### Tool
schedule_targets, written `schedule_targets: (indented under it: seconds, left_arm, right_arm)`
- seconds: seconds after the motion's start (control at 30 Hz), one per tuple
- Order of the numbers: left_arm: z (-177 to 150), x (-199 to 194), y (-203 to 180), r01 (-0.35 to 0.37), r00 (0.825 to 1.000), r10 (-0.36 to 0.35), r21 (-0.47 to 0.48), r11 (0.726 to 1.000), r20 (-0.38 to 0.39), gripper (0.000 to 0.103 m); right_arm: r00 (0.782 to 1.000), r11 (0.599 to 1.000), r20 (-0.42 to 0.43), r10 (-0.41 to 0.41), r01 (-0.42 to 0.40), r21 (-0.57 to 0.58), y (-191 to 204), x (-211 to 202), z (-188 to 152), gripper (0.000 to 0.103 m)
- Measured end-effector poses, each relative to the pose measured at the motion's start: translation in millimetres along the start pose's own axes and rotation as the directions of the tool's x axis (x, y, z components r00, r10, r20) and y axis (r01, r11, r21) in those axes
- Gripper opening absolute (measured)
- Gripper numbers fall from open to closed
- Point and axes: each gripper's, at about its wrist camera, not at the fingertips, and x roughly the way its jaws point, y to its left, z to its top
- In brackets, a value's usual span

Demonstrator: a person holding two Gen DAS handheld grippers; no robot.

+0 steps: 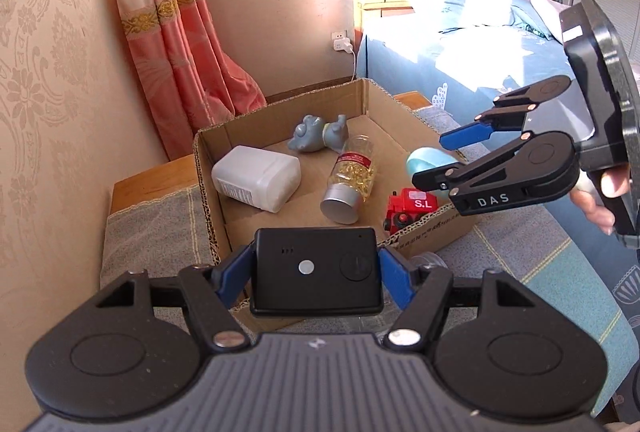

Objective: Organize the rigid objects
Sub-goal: 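Carry the power bank and teal case into the box and open both tools, then move the right tool to the clear plastic jar lying on the blanket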

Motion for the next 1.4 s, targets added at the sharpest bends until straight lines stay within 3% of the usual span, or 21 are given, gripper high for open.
schedule_targets:
  seconds: [0.07, 0.17, 0.3, 0.47, 0.53, 0.57, 0.9, 1.07, 1.27, 1.4]
  left_arm:
    - [8, 7, 4, -0.006, 1.000, 0.006, -0.003, 1.000, -0.008, 0.069]
    - [18, 19, 7, -0.024, 1.000, 0.024, -0.002, 1.000, -0.018, 0.069]
    - [32, 39, 14, -0.035, 0.999, 0.034, -0.026, 0.999, -0.039, 0.069]
    - [42, 65, 19, -0.068, 0.996, 0.066, -0.049, 0.996, -0.054, 0.071]
    - [44, 70, 21, -0.084, 0.995, 0.081, -0.067, 0.994, -0.049, 0.091]
    - [44, 69, 21, -0.093, 0.995, 0.091, -0.077, 0.993, -0.035, 0.094]
    - [27, 24, 15, -0.134, 0.991, 0.135, -0.092, 0.987, 0.008, 0.099]
    - [-6, -4, 8, -0.192, 0.979, 0.198, -0.108, 0.976, 0.052, 0.100]
    - [-60, -21, -3, -0.223, 0.973, 0.229, -0.143, 0.964, 0.025, 0.102]
    - [-89, -22, -8, -0.235, 0.972, 0.237, -0.150, 0.960, -0.003, 0.102]
  right_arm:
    - [1.000, 0.999, 0.009, -0.024, 0.023, 0.043, -3, 1, 1, 0.075]
    - [0.999, 0.997, 0.041, -0.018, 0.015, 0.071, -3, -11, -1, 0.092]
    - [0.999, 0.995, 0.042, -0.014, 0.010, 0.103, 1, -34, -12, 0.103]
    - [1.000, 0.992, 0.028, -0.011, 0.007, 0.125, 10, -59, -31, 0.103]
    - [1.000, 0.992, 0.027, -0.008, 0.004, 0.124, 14, -67, -39, 0.103]
    - [1.000, 0.992, 0.027, -0.006, 0.003, 0.123, 16, -70, -41, 0.103]
    - [1.000, 0.983, 0.001, -0.014, 0.014, 0.182, 26, -76, -46, 0.103]
    - [0.999, 0.974, -0.001, -0.036, 0.035, 0.223, 33, -77, -54, 0.103]
    - [0.997, 0.957, -0.014, -0.075, 0.076, 0.282, 40, -68, -76, 0.103]
    - [0.999, 0.950, 0.008, -0.052, 0.047, 0.308, 49, -61, -91, 0.103]
